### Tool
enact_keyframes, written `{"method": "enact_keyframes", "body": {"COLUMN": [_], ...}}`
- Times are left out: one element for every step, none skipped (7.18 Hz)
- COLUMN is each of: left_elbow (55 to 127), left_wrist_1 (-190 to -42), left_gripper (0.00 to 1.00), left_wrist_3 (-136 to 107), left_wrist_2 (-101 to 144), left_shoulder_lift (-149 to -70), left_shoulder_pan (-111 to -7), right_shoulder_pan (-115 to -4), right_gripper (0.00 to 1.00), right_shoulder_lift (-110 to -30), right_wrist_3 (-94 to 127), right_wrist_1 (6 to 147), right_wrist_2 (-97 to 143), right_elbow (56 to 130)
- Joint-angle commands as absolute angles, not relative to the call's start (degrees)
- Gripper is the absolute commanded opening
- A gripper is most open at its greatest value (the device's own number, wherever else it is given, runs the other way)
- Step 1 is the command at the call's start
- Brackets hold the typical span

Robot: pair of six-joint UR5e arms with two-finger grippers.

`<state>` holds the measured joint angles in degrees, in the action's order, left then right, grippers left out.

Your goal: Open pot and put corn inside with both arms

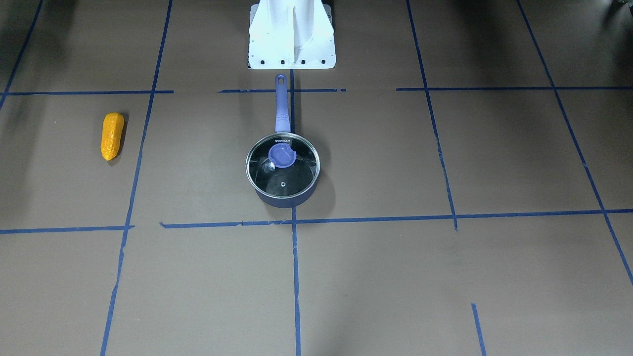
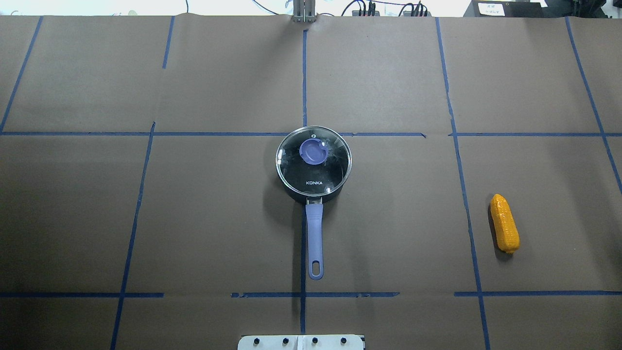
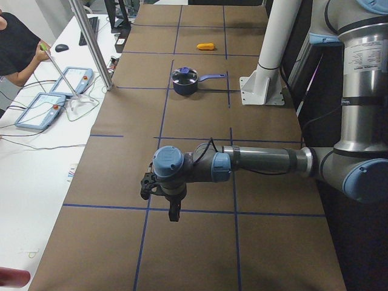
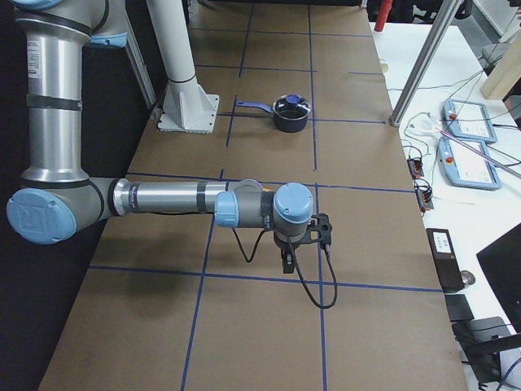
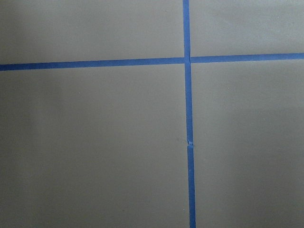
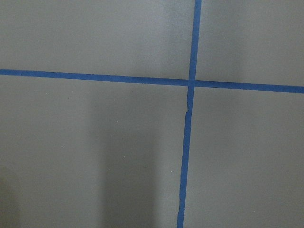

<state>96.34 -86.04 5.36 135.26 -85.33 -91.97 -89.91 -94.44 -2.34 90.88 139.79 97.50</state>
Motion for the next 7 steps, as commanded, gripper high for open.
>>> {"method": "enact_keyframes", "body": {"left_elbow": [96.3, 96.2, 96.2, 96.2, 96.7, 96.9, 97.1], "left_wrist_1": [-86.0, -86.0, -86.0, -86.0, -86.0, -86.0, -86.0], "left_gripper": [1.00, 1.00, 1.00, 1.00, 1.00, 1.00, 1.00], "left_wrist_3": [5.4, 5.4, 5.4, 5.4, 5.5, 5.5, 5.5], "left_wrist_2": [135.3, 135.3, 135.3, 135.3, 135.3, 135.3, 135.3], "left_shoulder_lift": [-85.3, -85.3, -85.3, -85.3, -85.2, -85.1, -85.1], "left_shoulder_pan": [-91.9, -91.9, -91.9, -92.0, -92.0, -92.0, -92.0], "right_shoulder_pan": [-89.9, -89.9, -89.9, -89.9, -89.9, -89.9, -89.9], "right_gripper": [1.00, 1.00, 1.00, 1.00, 1.00, 1.00, 1.00], "right_shoulder_lift": [-94.4, -94.4, -94.4, -94.4, -94.3, -94.3, -94.3], "right_wrist_3": [-2.3, -2.3, -2.2, -2.1, -2.0, -2.0, -2.1], "right_wrist_1": [90.9, 90.9, 90.9, 90.9, 90.9, 90.9, 90.9], "right_wrist_2": [139.8, 139.8, 139.8, 139.8, 139.8, 139.8, 139.8], "right_elbow": [97.6, 97.6, 97.6, 97.6, 97.6, 97.8, 98.0]}}
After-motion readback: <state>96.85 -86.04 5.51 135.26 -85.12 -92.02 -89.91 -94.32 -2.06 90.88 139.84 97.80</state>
